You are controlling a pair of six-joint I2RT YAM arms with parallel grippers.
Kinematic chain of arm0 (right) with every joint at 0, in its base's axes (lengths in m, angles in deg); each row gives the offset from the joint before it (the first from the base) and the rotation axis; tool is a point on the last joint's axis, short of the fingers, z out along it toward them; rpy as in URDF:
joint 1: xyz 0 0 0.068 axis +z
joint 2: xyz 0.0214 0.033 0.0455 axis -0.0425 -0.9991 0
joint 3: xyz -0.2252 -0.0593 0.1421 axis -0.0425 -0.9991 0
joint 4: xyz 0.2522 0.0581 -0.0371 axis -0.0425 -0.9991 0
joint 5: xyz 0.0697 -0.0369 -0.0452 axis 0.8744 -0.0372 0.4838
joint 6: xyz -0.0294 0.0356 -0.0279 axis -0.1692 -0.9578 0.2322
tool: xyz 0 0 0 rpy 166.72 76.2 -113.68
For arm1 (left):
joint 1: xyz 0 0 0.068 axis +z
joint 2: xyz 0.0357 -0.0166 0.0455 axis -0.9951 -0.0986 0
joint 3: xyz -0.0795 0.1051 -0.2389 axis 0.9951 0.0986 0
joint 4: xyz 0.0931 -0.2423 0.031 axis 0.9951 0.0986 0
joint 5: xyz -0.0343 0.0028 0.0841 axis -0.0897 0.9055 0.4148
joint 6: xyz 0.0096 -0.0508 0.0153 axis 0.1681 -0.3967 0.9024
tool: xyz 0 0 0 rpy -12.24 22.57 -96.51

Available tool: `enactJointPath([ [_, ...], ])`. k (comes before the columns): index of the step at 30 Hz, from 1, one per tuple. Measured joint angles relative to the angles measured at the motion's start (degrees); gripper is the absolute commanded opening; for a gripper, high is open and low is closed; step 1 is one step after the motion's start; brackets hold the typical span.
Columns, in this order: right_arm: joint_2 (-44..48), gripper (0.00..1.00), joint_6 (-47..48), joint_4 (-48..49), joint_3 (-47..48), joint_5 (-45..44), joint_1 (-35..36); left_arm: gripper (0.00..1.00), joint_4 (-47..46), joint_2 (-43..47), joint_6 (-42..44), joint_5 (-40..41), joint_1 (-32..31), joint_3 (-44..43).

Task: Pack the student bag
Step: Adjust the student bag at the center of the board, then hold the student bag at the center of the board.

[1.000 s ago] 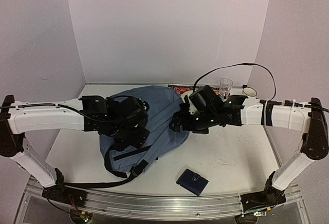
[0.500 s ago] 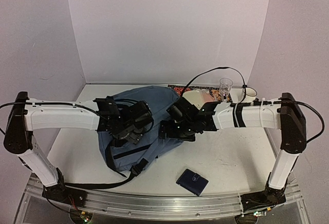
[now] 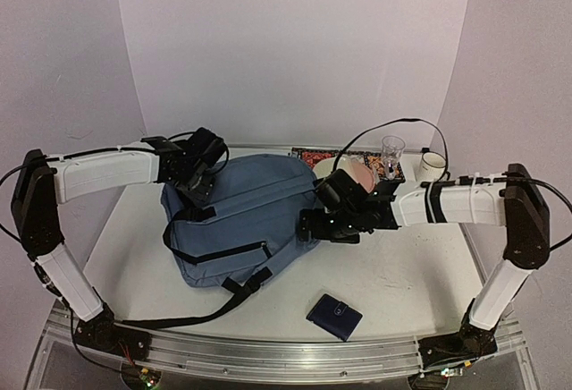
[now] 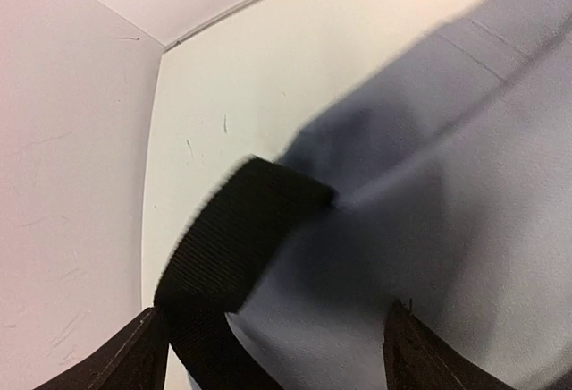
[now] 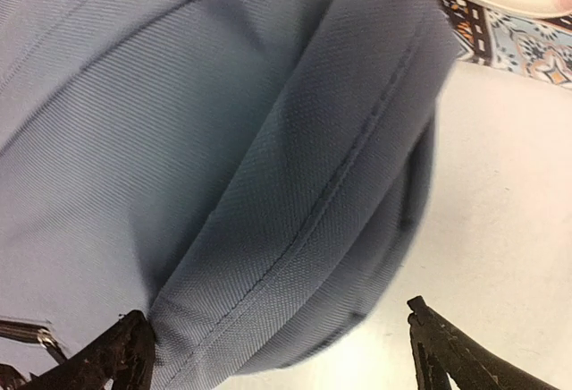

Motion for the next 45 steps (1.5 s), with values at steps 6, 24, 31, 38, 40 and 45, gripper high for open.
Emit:
enactJointPath([
  [6, 3.3, 0.98, 2.0, 0.1, -3.7, 0.3, -2.4, 0.84, -2.8, -0.5, 2.7, -2.6, 6.6, -1.7],
  [24, 4.2, 0.95, 11.6, 5.5, -7.5, 16.3, -6.9, 0.77, -3.3, 8.1, -6.3, -20.8, -10.8, -4.0],
  [31, 1.3, 0.98, 10.6, 12.5, -9.1, 26.6, -9.9, 0.74, -3.2, 10.6, -18.1, -26.2, -17.1, 0.5],
  [38, -4.3, 0.68, 6.5, 22.4, -9.2, 36.2, -10.3, 0.67, -2.7, 10.6, -26.7, -29.5, -17.4, 3.6],
  [40, -5.2, 0.42, 5.7, 24.5, -9.1, 38.3, -10.5, 0.65, -2.7, 10.5, -28.4, -30.2, -17.4, 3.7],
  [45, -5.9, 0.00, 4.2, 26.9, -7.3, 43.7, -10.7, 0.63, -2.7, 9.8, -32.6, -31.2, -17.6, 3.8],
])
